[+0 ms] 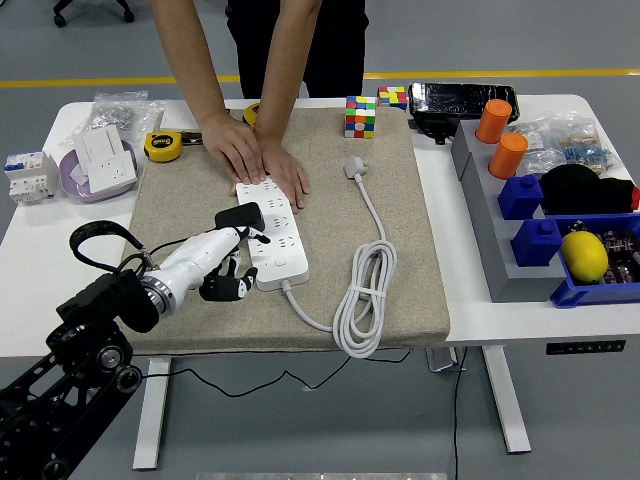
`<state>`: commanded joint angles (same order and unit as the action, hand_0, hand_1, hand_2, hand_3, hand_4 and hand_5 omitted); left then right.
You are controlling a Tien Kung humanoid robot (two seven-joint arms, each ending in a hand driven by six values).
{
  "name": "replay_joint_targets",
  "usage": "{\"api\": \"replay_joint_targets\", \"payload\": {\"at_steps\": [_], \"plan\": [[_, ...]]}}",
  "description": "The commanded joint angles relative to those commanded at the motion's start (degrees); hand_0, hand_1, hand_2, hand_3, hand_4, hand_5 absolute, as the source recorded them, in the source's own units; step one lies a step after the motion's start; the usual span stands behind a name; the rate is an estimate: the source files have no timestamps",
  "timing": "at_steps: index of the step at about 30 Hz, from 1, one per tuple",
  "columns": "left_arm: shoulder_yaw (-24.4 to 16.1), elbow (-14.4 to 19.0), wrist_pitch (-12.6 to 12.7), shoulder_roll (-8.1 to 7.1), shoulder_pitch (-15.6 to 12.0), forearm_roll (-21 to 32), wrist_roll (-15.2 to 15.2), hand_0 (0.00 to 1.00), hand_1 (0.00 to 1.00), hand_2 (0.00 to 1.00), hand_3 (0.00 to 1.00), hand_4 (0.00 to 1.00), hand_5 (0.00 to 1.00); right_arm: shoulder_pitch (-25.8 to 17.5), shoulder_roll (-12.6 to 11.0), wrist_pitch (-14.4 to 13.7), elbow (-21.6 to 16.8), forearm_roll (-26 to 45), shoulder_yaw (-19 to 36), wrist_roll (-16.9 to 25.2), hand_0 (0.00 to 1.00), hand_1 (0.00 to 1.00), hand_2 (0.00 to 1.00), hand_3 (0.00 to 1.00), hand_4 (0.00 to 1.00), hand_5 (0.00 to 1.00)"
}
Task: Pick up the plug,place it near the board,insert it into the board,press the button
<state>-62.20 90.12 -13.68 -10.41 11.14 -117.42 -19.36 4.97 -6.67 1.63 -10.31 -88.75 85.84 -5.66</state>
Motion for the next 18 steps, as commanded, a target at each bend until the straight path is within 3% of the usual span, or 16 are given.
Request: {"api": "replay_joint_targets", "payload": {"at_steps": [18], "plan": [[2.56,-4.02,-1.04,0.66,1.30,0.23,-0.22,0.175,0.021,0.153,0.851,0.485,0.002,0.51,0.16,-0.08,0.00,0.19,0.12,0.01,0.848,0.757,0.747,0.780,0.998,0.876]]}}
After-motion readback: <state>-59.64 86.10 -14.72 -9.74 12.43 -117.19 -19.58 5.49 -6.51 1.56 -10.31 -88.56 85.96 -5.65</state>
